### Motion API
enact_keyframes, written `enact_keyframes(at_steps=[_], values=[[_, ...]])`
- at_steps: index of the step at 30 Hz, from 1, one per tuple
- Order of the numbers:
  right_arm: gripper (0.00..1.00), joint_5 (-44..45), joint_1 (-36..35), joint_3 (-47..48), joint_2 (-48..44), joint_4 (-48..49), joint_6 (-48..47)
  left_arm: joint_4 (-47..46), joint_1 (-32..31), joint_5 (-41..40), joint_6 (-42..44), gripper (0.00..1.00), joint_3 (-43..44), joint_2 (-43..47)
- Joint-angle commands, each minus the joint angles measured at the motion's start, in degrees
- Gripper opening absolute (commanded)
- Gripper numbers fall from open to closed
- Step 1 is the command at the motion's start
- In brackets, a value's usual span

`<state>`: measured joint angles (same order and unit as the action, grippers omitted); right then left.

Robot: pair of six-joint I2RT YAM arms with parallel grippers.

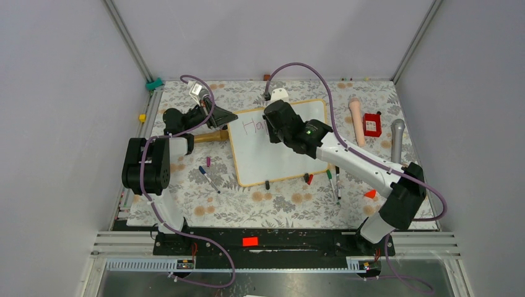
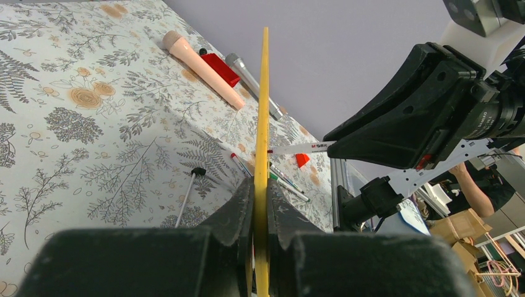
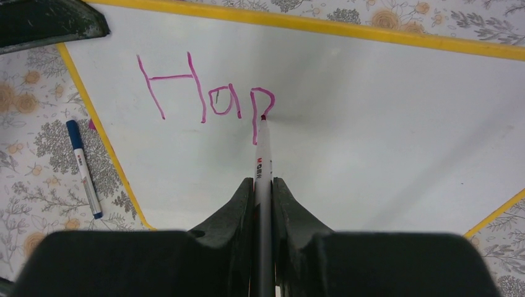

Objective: Write a sentence on the whiteboard
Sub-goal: Write a sentence with the whiteboard marker.

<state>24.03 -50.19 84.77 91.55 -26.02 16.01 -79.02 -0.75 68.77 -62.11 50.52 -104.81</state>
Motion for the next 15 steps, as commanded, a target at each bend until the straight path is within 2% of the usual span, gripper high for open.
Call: enact_keyframes(at_steps=[1, 7, 15], values=[[0.00, -2.41, 0.66, 0.33, 0.07, -0.91, 0.67, -4.98, -0.65, 2.51, 1.46, 0.00, 1.23, 2.88], [0.00, -2.45, 0.62, 0.82, -0.62, -0.05, 0.40, -4.96, -0.65, 2.56, 1.46, 0.00, 1.17, 2.95], [0.00, -4.61, 0.92, -2.15, -6.30, 4.43, -1.26, -5.00, -0.65, 2.42, 1.37, 0.00, 1.38, 2.82]])
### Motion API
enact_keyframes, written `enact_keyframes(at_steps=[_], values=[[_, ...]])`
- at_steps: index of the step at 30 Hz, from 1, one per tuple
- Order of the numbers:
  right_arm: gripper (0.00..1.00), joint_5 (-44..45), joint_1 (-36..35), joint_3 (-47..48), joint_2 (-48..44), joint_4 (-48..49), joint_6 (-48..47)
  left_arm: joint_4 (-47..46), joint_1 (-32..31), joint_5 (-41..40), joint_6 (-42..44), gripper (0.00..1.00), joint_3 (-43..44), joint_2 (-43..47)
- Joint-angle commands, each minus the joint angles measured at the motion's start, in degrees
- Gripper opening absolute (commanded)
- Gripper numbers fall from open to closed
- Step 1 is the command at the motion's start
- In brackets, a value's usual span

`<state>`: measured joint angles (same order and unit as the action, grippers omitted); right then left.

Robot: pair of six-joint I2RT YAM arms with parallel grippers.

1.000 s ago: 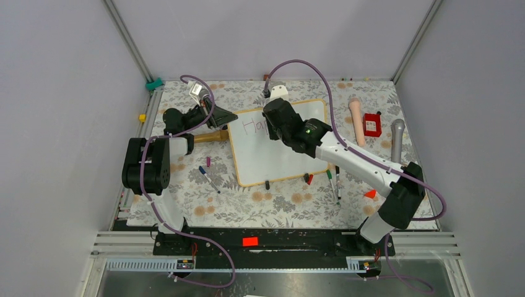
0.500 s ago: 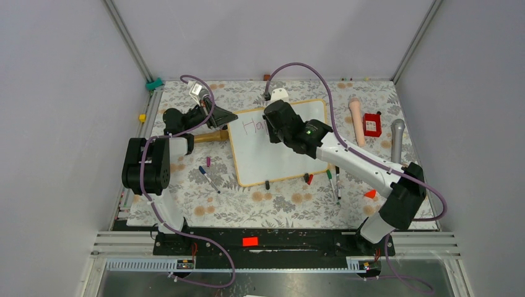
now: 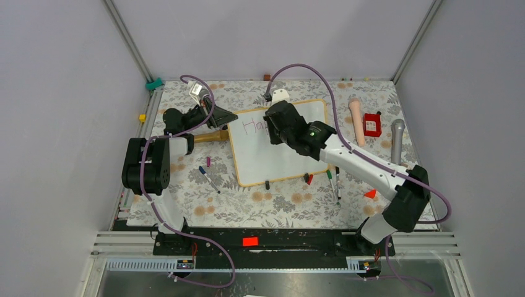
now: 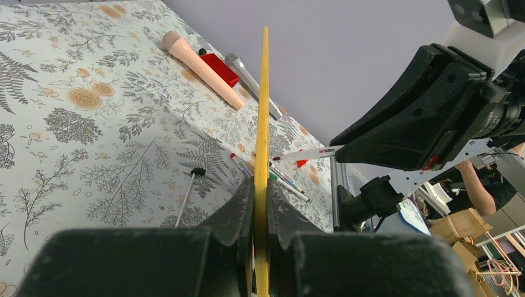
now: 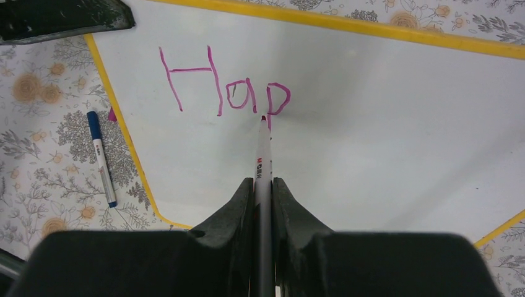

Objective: Write a sentence on the whiteboard
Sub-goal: Write a sentence with the whiteboard marker.

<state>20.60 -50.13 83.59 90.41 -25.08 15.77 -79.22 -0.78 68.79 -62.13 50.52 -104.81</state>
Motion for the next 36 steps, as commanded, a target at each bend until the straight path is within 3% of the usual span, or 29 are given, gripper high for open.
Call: enact_keyframes(at_steps=[1, 36], values=[[0.00, -1.06, 1.12, -1.17, -5.64, 3.52, -0.91, -4.80, -0.63, 2.44, 1.33, 0.00, 1.42, 2.79], [0.00, 4.80, 2.84, 4.21, 0.21, 0.67, -1.71, -4.80, -0.62, 2.56, 1.40, 0.00, 1.25, 2.77]])
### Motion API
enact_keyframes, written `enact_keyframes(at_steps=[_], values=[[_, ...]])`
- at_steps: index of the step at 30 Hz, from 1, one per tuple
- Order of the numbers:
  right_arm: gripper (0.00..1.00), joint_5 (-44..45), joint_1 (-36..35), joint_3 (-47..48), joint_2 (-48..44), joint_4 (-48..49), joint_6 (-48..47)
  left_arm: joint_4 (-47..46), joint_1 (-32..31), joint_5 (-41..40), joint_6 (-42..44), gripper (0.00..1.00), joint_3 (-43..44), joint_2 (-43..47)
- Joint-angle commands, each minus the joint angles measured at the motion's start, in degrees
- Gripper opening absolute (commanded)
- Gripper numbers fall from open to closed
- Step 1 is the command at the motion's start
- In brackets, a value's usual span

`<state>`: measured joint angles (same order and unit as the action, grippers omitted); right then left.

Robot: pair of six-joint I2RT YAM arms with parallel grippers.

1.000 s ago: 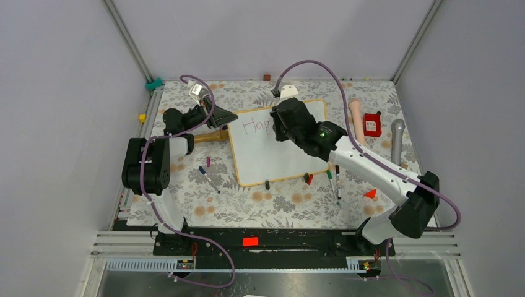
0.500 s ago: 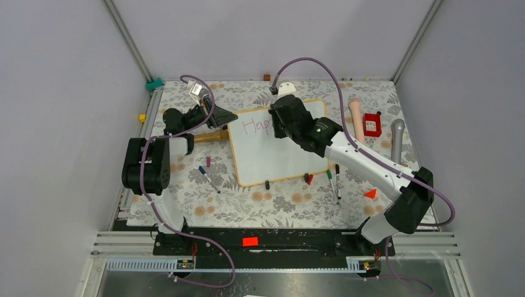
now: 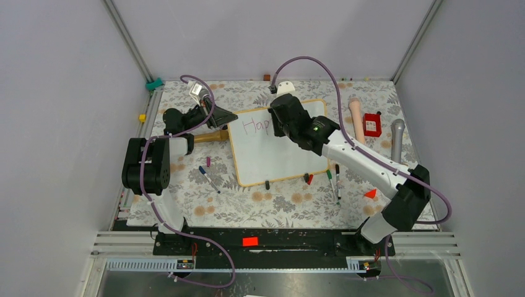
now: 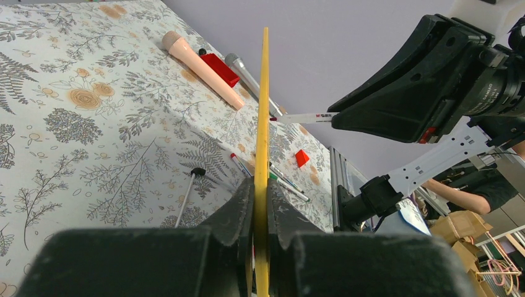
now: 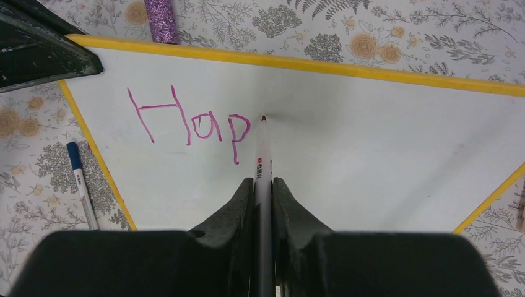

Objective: Write a sentence on the whiteboard
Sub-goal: Write a sentence with the whiteboard marker.

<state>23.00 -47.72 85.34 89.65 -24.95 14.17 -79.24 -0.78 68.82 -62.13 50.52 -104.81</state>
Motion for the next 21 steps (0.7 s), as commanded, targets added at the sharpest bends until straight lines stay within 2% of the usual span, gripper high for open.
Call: enact_keyframes(at_steps=[1, 11, 21], values=[[0.00, 2.40, 0.40, 2.46, 1.04, 0.53, -0.17, -4.76, -0.60, 2.48, 1.40, 0.00, 1.32, 2.82], [0.00, 2.29, 0.44, 0.03, 0.79, 0.57, 0.79, -4.77, -0.56, 2.56, 1.57, 0.00, 1.51, 3.11], [0.00, 0.28, 0.44, -7.70, -3.63, -0.15, 4.66, -4.70, -0.57, 2.38, 1.83, 0.00, 1.11, 3.42]])
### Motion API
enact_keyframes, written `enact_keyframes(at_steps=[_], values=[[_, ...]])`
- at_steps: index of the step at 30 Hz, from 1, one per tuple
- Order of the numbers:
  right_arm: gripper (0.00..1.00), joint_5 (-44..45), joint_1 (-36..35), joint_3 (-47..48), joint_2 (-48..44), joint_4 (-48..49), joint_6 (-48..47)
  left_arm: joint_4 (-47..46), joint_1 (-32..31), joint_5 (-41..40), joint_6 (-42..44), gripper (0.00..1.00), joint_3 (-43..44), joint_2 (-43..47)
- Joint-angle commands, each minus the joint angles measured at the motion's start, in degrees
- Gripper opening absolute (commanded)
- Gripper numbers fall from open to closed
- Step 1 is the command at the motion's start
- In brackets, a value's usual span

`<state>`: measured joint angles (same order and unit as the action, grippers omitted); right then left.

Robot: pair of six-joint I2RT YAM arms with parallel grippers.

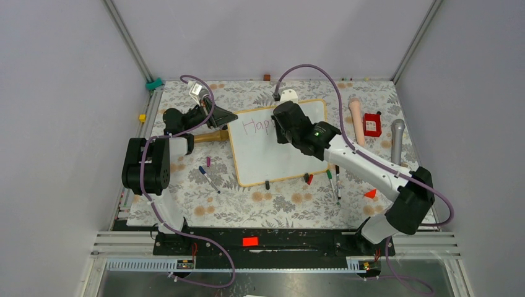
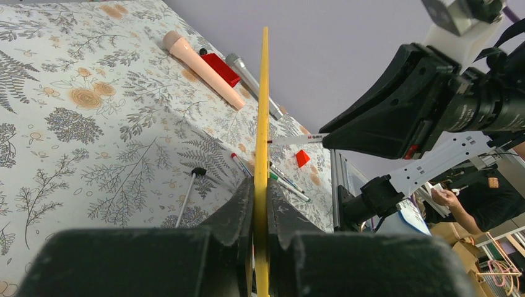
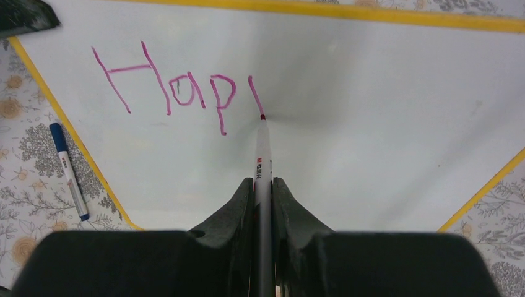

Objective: Write a sentence on the whiteboard
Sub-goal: Write a sentence with the whiteboard marker.

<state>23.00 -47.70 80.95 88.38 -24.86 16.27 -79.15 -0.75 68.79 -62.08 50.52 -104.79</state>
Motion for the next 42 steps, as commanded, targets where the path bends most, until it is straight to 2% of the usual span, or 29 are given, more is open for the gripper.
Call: enact_keyframes(at_steps=[1, 6, 15, 26, 36, 42], values=[[0.00, 0.10, 0.46, -4.02, -2.81, -0.27, 2.99, -4.81, -0.59, 2.42, 1.79, 0.00, 1.15, 3.43], [0.00, -0.15, 0.42, -5.13, -3.68, -0.31, 3.80, -4.87, -0.59, 2.31, 1.78, 0.00, 1.16, 3.29], [0.00, -1.77, 0.47, -0.40, -4.26, -0.42, 1.00, -4.91, -0.63, 2.38, 1.84, 0.00, 1.07, 3.33], [0.00, -1.47, 1.30, 5.48, -0.10, -0.24, -1.26, -4.82, -0.59, 2.46, 1.70, 0.00, 1.13, 3.18], [0.00, -1.62, 1.56, 6.72, 2.03, -0.21, -1.64, -4.84, -0.57, 2.48, 1.62, 0.00, 1.38, 3.02], [0.00, 2.63, 1.56, 6.38, 2.66, -0.26, 0.29, -4.84, -0.56, 2.49, 1.56, 0.00, 1.36, 3.02]])
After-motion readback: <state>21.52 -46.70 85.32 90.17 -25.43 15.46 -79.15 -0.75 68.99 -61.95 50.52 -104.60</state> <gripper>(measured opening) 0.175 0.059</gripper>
